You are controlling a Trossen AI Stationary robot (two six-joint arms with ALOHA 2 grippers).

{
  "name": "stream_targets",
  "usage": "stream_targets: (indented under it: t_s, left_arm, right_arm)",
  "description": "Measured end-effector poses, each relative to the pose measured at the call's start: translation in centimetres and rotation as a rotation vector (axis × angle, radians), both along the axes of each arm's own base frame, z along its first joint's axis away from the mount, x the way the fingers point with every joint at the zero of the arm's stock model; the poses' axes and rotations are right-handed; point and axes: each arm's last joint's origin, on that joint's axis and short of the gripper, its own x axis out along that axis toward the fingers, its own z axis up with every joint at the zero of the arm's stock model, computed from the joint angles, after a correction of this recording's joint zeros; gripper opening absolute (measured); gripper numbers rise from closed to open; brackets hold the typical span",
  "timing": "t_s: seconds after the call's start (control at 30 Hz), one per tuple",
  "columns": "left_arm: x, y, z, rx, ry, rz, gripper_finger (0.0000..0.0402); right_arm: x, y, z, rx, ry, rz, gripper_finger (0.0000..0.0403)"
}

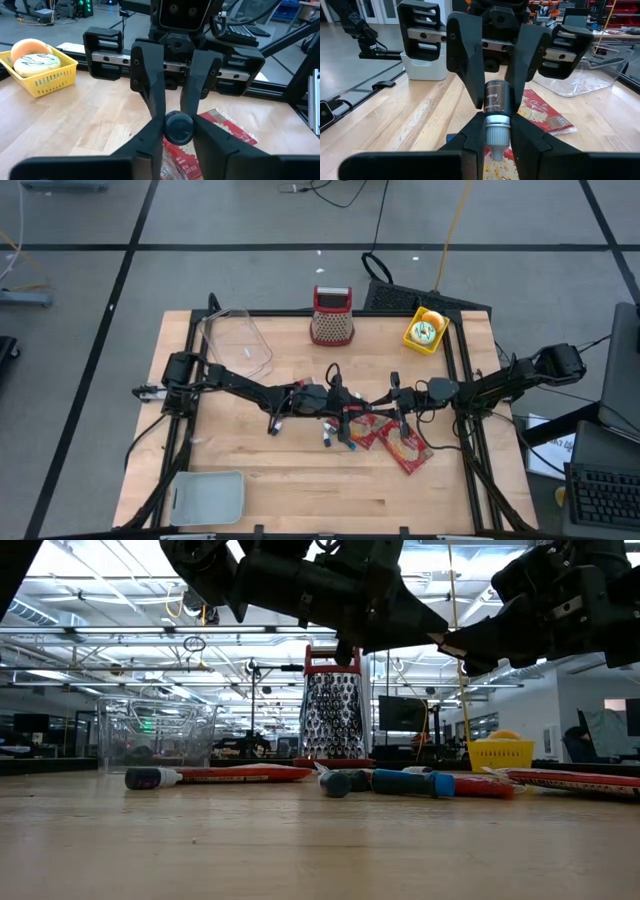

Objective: Pick & Place Food Item
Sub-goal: Put the brown food coloring bottle into the gray bin

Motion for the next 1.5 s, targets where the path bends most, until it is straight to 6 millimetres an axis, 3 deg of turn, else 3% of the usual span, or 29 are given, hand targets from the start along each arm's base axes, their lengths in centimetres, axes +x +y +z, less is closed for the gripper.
stream_targets:
  t_s: [0.17, 0.37, 0.6, 1.07, 1.5]
  left_arm:
    - [0.0, 0.0, 0.0, 0.030, 0.001, -0.006, 0.0065]
    - [-0.4, 0.0, 1.3, 0.051, -0.013, -0.009, 0.0067]
    - [-1.7, -0.2, 4.5, 0.082, -0.040, -0.009, 0.0060]
    - [-5.1, -2.7, 9.1, 0.111, -0.010, -0.087, 0.0061]
    - [-7.7, -7.5, 7.6, 0.019, 0.233, -0.223, 0.0060]
  right_arm:
    - [0.0, 0.0, 0.0, -0.001, 0.000, 0.000, 0.0059]
    - [0.0, 0.0, 0.2, 0.001, -0.019, 0.004, 0.0083]
    - [0.0, 0.0, 0.0, 0.000, -0.001, 0.008, 0.0109]
    - [0.0, 0.0, -0.2, -0.002, 0.015, 0.005, 0.0106]
    - [0.0, 0.0, -0.1, -0.002, 0.014, 0.003, 0.0105]
